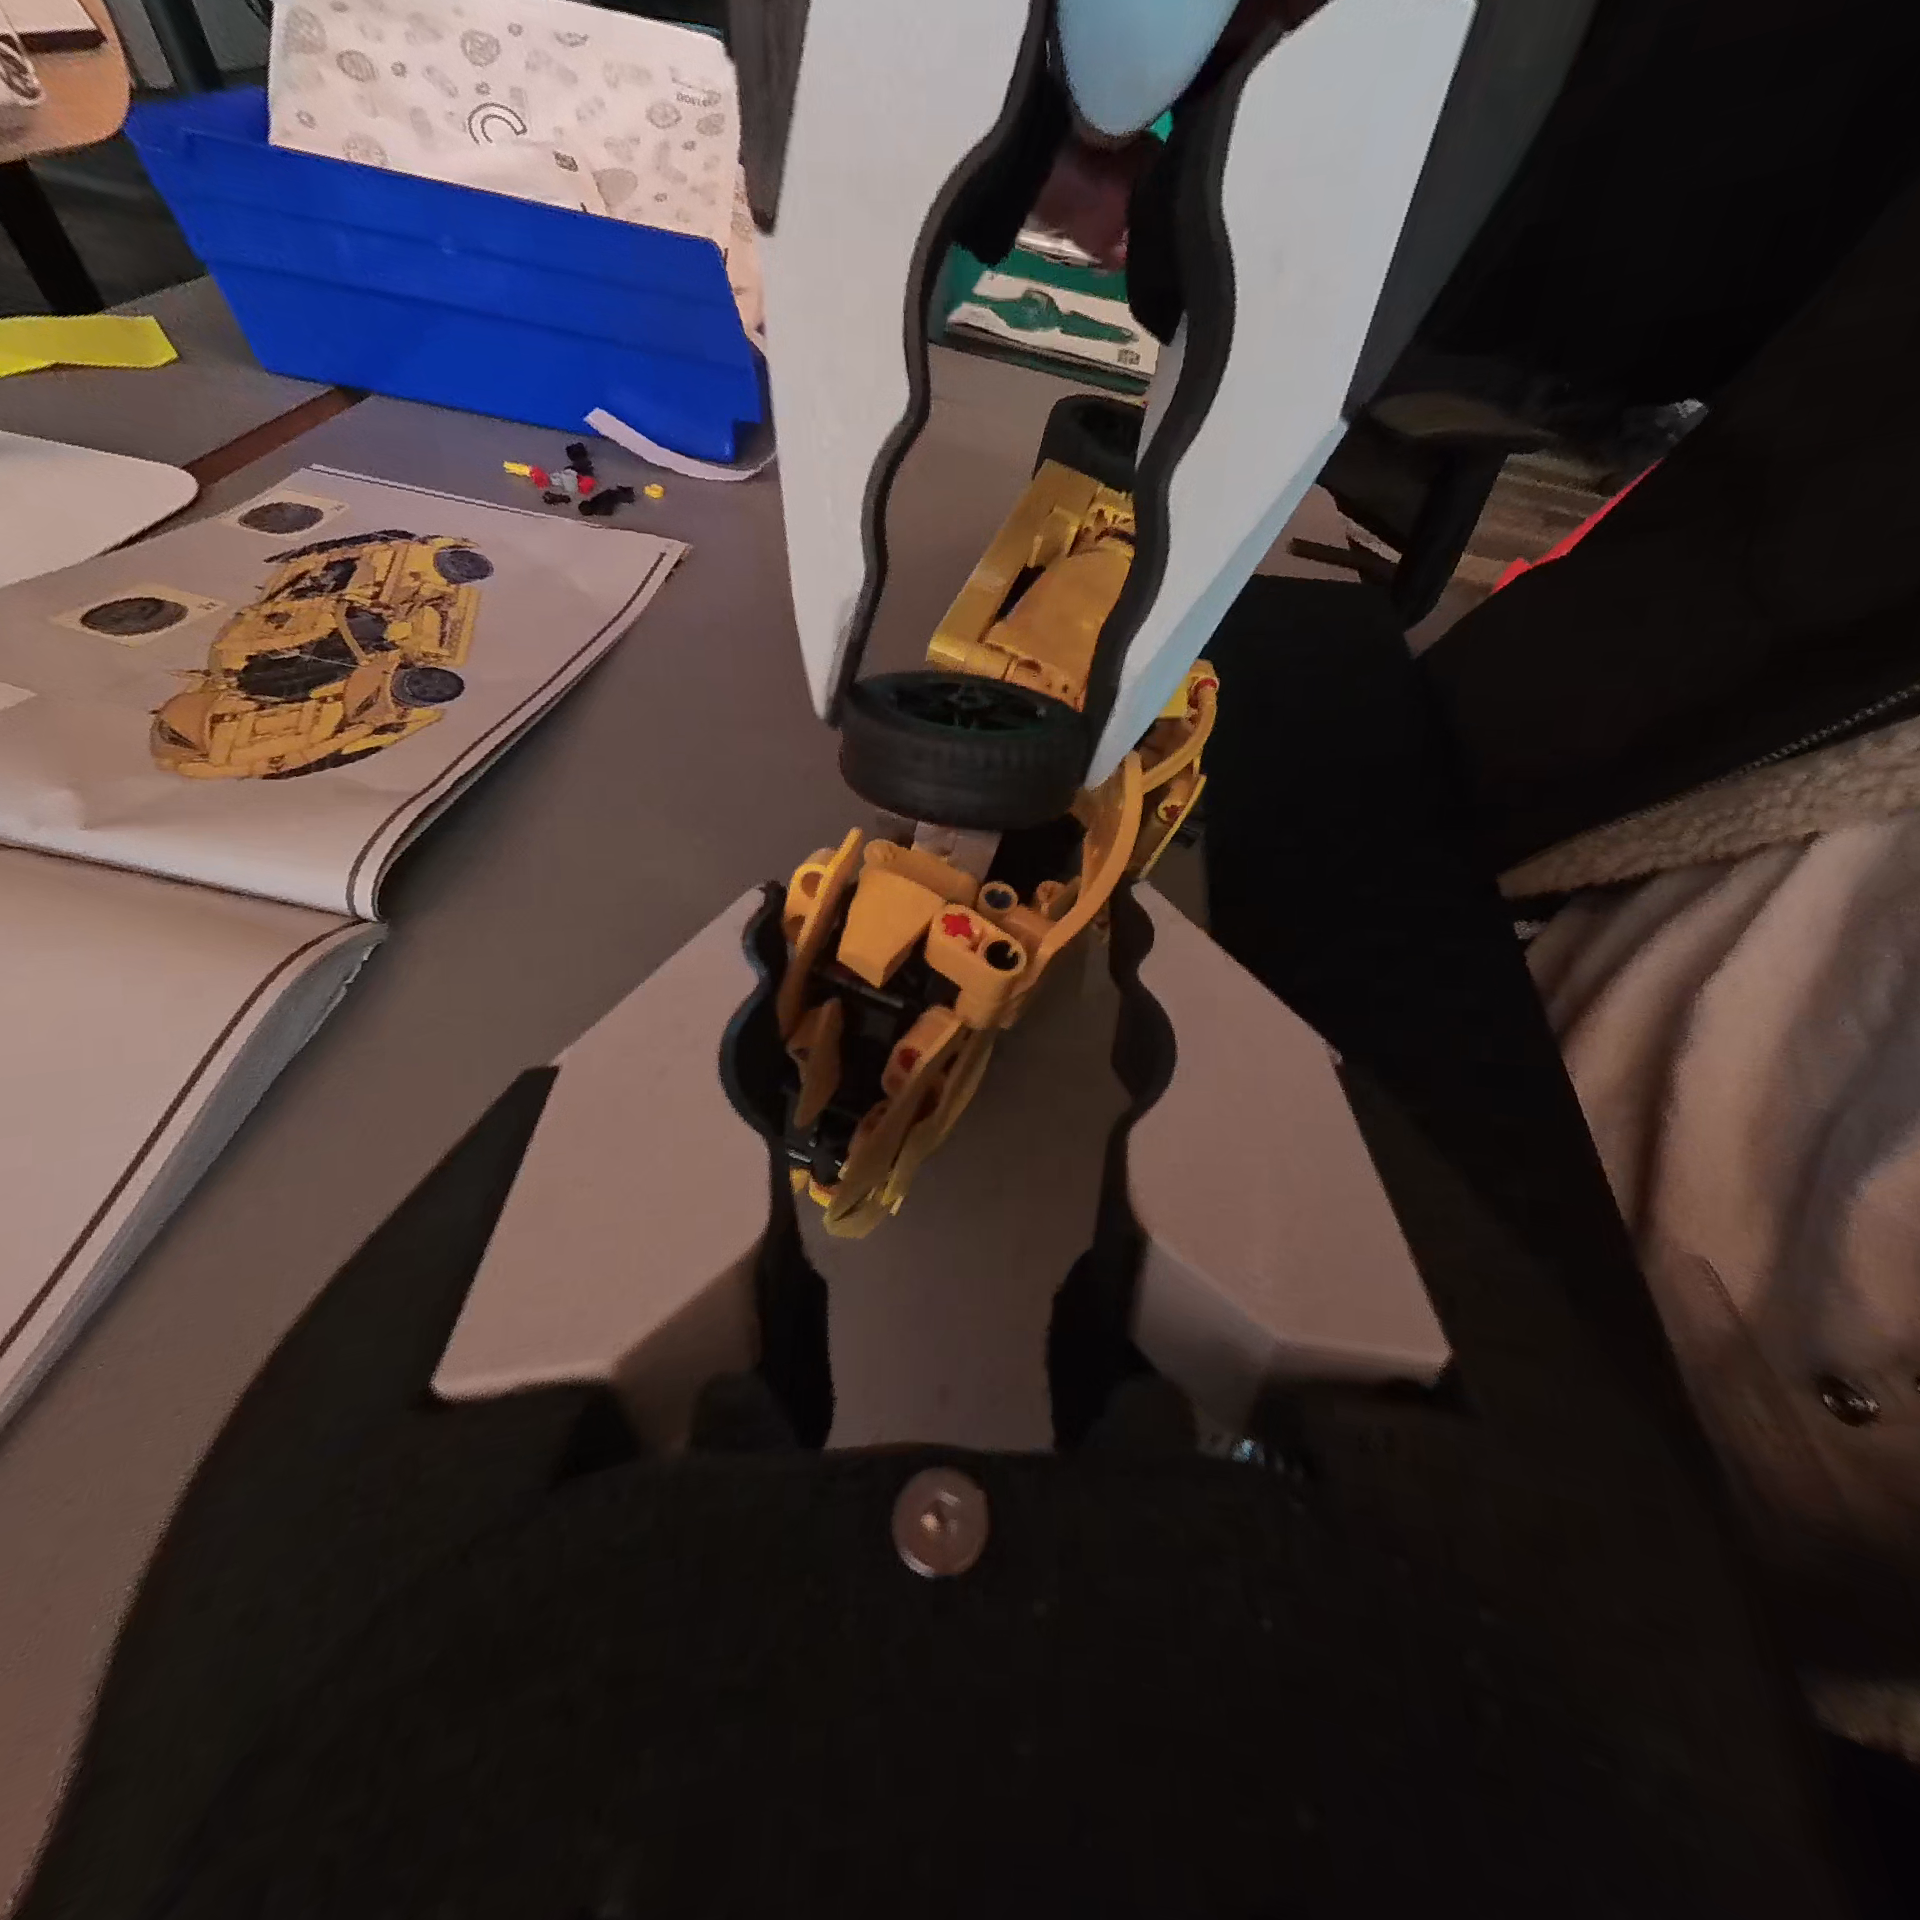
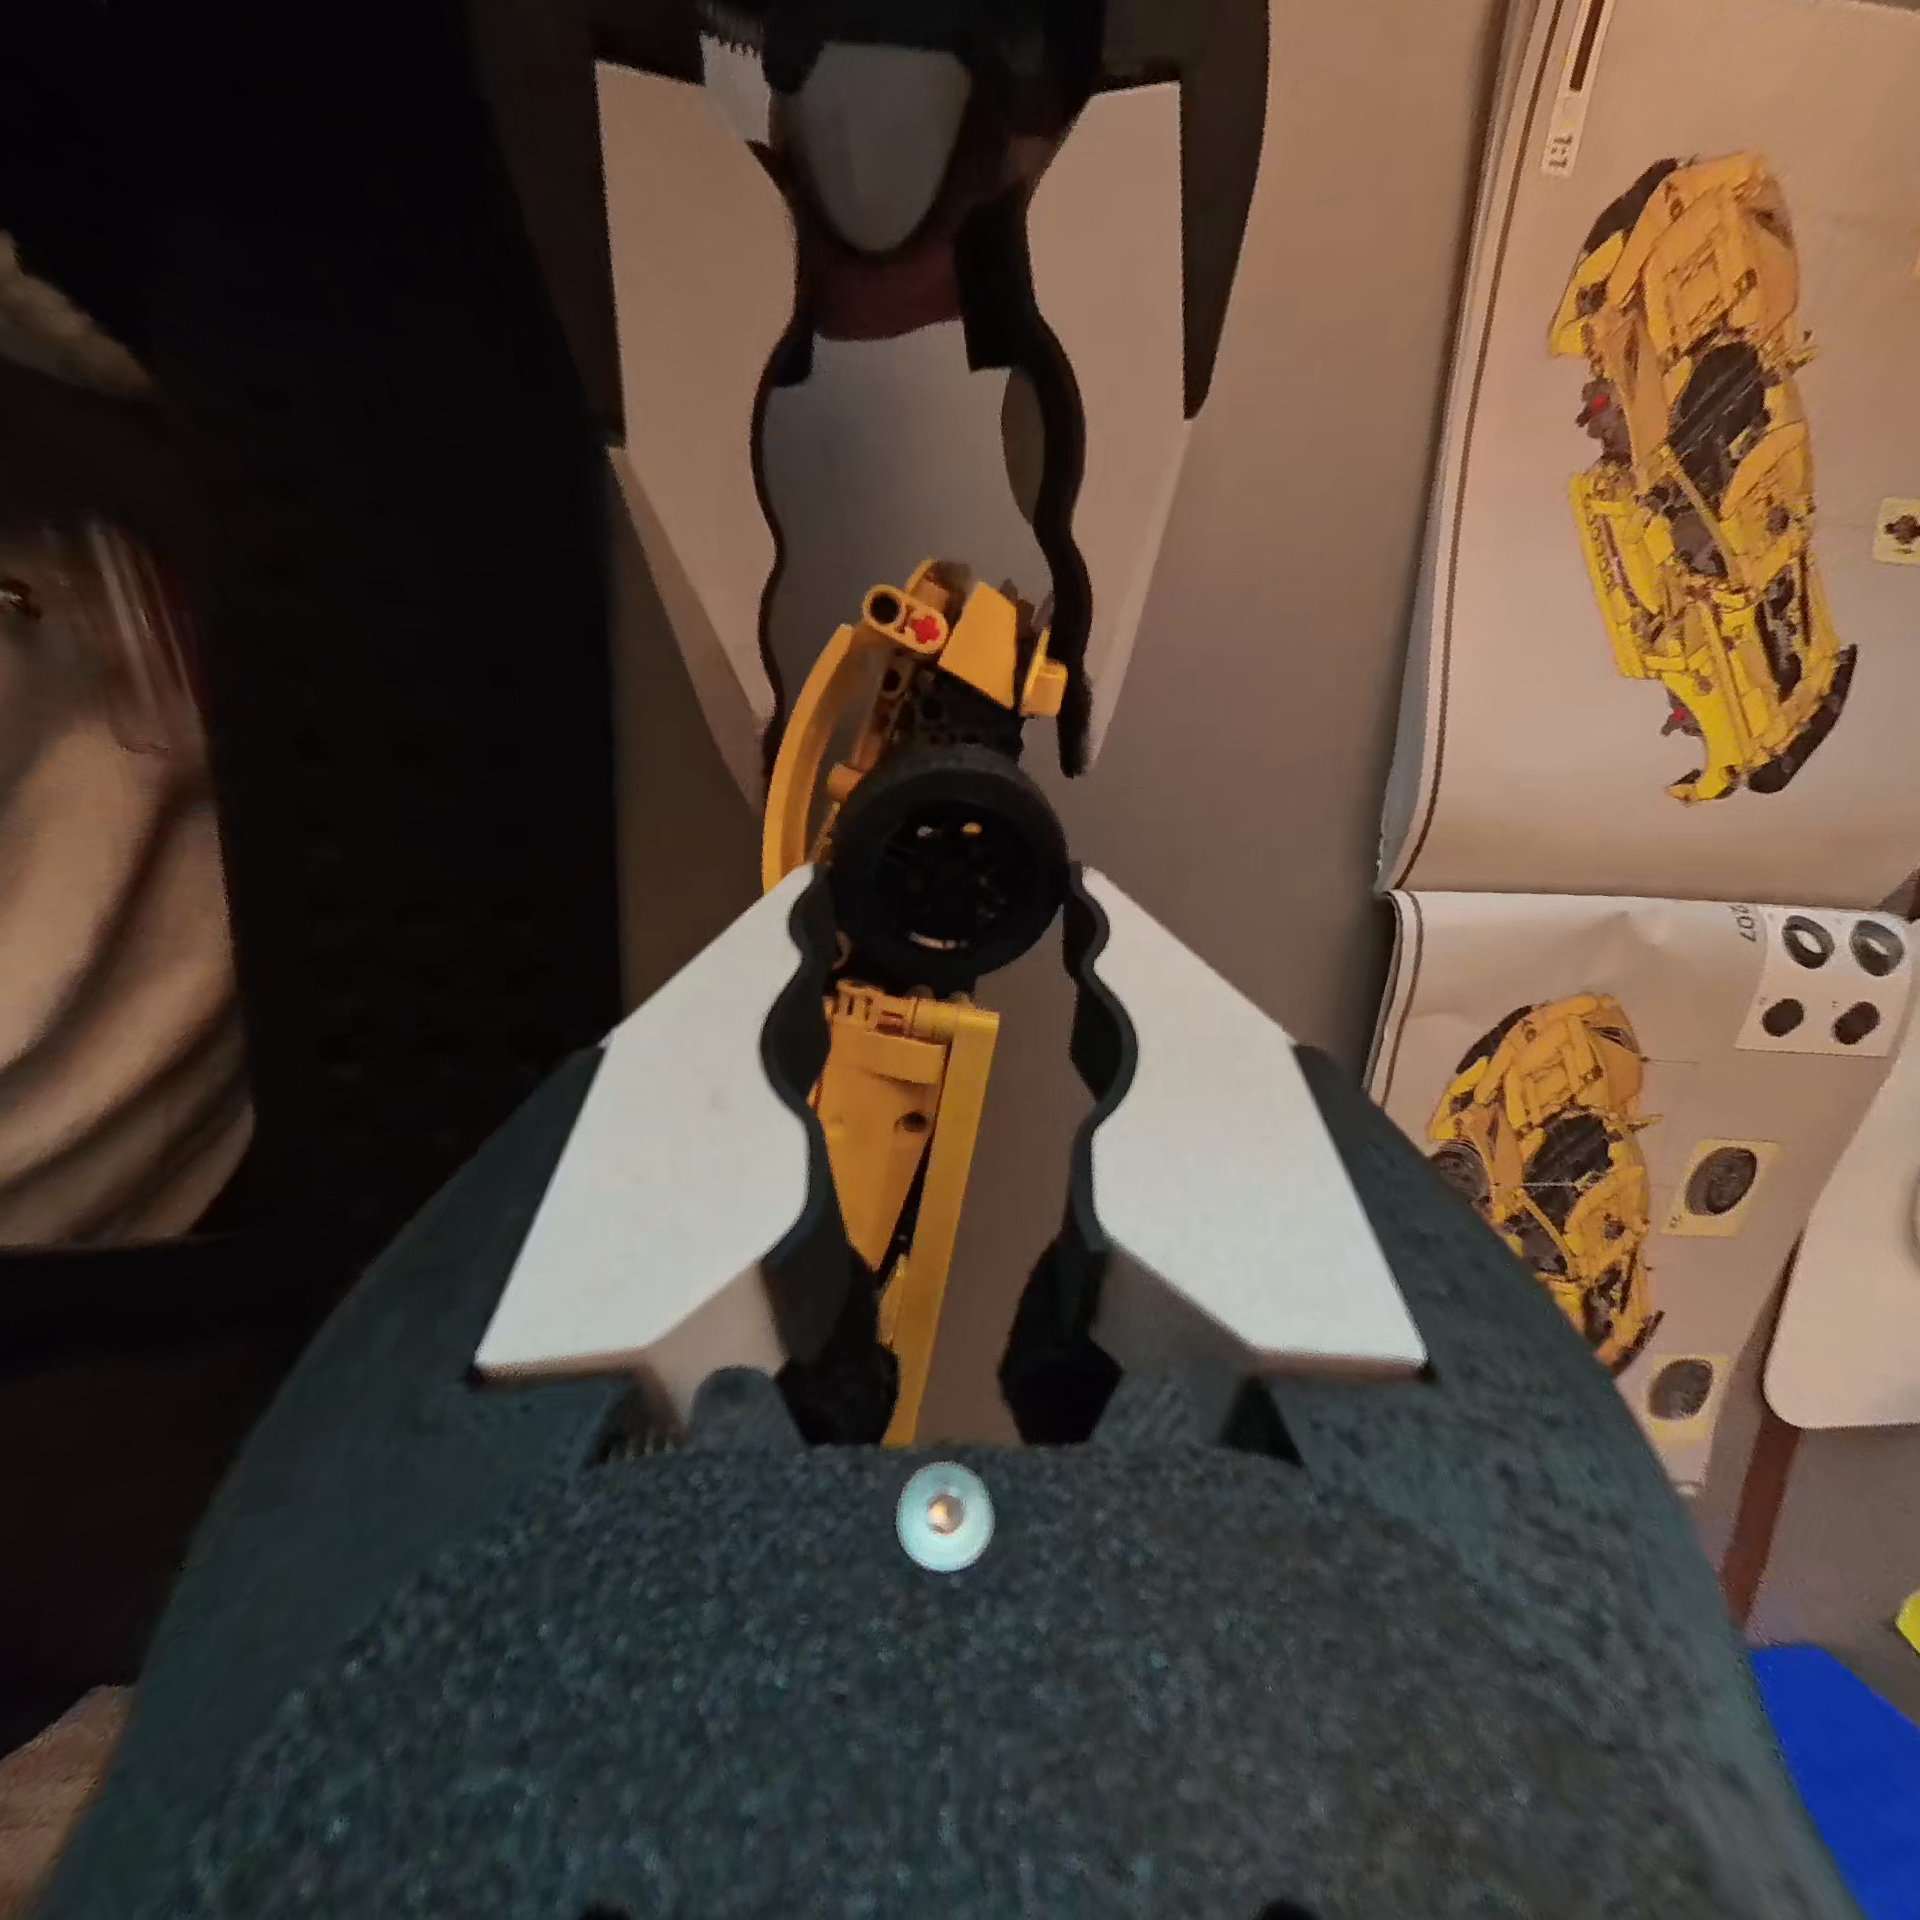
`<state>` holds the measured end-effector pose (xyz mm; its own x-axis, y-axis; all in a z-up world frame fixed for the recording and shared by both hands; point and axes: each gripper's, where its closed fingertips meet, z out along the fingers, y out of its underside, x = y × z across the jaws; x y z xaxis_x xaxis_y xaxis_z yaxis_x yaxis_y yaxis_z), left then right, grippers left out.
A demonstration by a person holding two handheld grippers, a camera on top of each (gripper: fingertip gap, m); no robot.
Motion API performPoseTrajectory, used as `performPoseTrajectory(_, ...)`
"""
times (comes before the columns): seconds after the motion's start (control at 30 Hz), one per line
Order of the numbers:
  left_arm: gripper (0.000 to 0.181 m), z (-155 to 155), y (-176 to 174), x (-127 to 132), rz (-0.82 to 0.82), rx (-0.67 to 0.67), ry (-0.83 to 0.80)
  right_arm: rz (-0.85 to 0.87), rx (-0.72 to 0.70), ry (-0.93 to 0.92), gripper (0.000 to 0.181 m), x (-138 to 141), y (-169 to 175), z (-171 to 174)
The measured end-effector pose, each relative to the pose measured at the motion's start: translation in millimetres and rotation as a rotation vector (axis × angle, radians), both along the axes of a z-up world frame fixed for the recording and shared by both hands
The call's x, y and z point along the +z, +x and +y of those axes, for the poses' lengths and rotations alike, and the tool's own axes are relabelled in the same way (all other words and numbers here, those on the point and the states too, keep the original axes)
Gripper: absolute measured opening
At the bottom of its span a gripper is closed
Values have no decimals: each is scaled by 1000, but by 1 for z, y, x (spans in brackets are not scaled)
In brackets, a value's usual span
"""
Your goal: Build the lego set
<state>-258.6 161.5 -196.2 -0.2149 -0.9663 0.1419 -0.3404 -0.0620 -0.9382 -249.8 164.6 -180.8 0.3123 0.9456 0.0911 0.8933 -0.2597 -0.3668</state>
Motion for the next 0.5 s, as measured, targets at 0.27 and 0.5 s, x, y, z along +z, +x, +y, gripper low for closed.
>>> performPoseTrajectory(0.27, 63, -1, 0, 0, -4, -1, -10, -100, 17, 30, 44, 0, 0, -2)
performPoseTrajectory(0.5, 63, -1, 0, 0, -13, 2, -8, 18, -15, -30, 49, 9, -6, -7)
